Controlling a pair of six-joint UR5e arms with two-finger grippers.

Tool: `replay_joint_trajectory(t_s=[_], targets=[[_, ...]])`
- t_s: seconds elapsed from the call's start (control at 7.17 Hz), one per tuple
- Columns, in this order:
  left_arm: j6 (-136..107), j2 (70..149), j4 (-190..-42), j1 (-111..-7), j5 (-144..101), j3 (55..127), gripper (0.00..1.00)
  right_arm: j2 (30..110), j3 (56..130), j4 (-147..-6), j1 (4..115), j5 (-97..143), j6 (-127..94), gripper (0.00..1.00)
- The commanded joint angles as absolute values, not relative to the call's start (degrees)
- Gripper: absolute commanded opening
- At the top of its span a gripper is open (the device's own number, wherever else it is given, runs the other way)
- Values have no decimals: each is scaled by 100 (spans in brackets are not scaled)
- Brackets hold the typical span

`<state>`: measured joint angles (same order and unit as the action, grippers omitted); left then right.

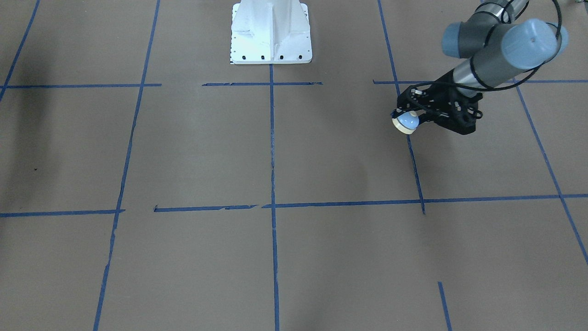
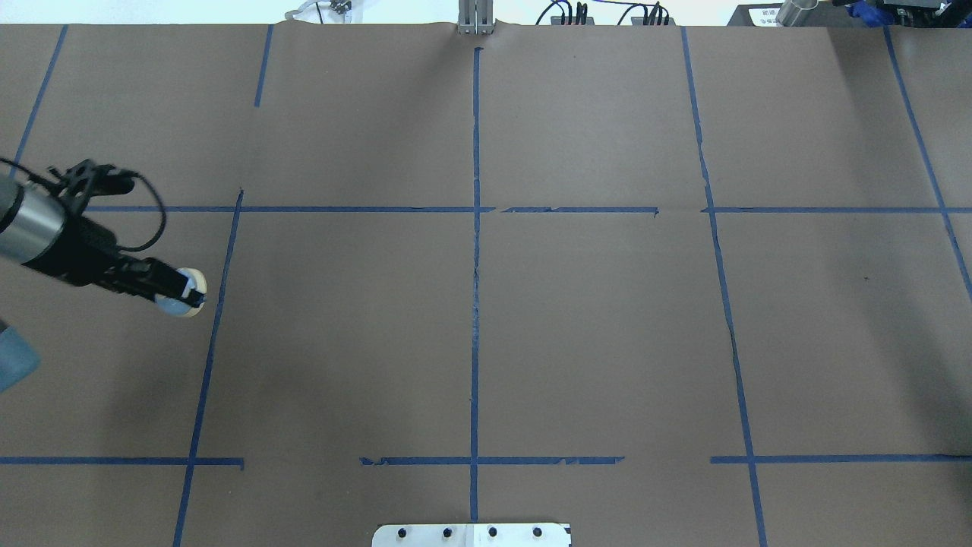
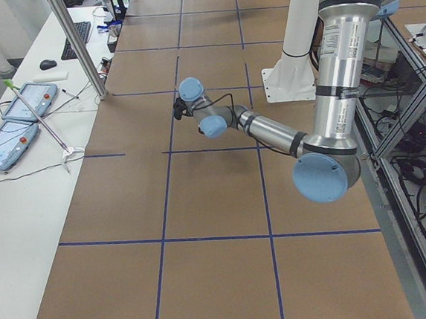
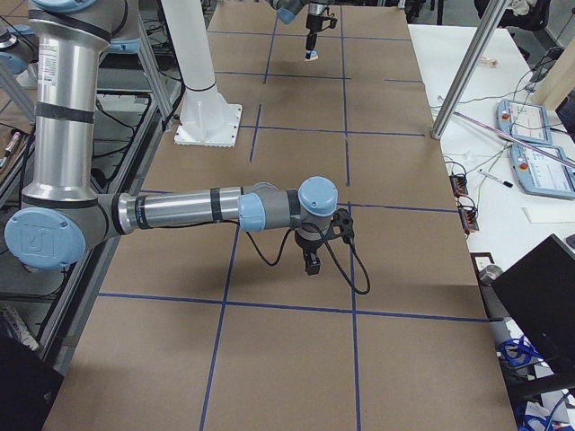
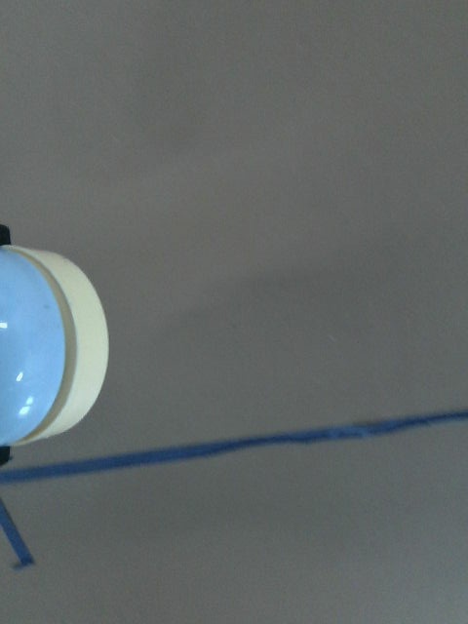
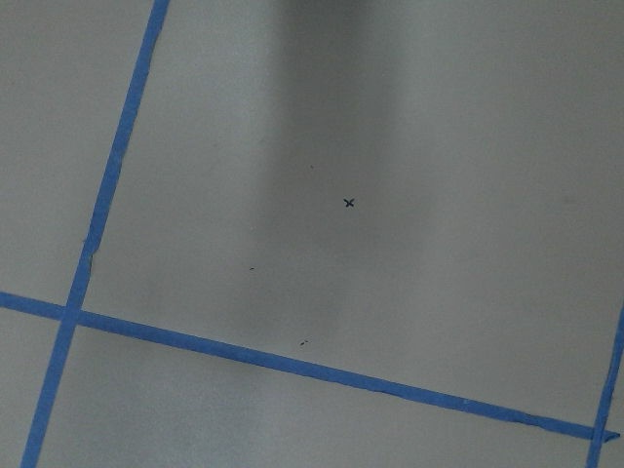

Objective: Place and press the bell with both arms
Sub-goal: 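Carry the bell with the left gripper toward the table centre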

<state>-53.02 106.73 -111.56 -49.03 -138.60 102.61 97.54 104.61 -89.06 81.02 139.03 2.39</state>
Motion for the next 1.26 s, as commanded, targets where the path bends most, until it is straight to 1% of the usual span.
replay_joint_trajectory(t_s=[0.0, 0.14, 0.42, 0.7, 1.12], targets=[[-5683, 12411, -9482, -4223, -13004, 9812, 7, 9782, 10398, -8616, 8112, 13887, 246, 100], [-5895, 13054, -9283, -4001, -12625, 9269, 7, 9808, 10354, -8491, 8112, 13861, 246, 100], [-6413, 14390, -9316, -3465, -11887, 7550, 8, 9817, 10345, -8490, 8121, 13869, 237, 100], [-6494, 14869, -9378, -3288, -11839, 6841, 9, 9817, 10371, -8481, 8121, 13878, 229, 100], [-6486, 14941, -9378, -3252, -11830, 6548, 12, 9817, 10345, -8490, 8130, 13896, 220, 100]])
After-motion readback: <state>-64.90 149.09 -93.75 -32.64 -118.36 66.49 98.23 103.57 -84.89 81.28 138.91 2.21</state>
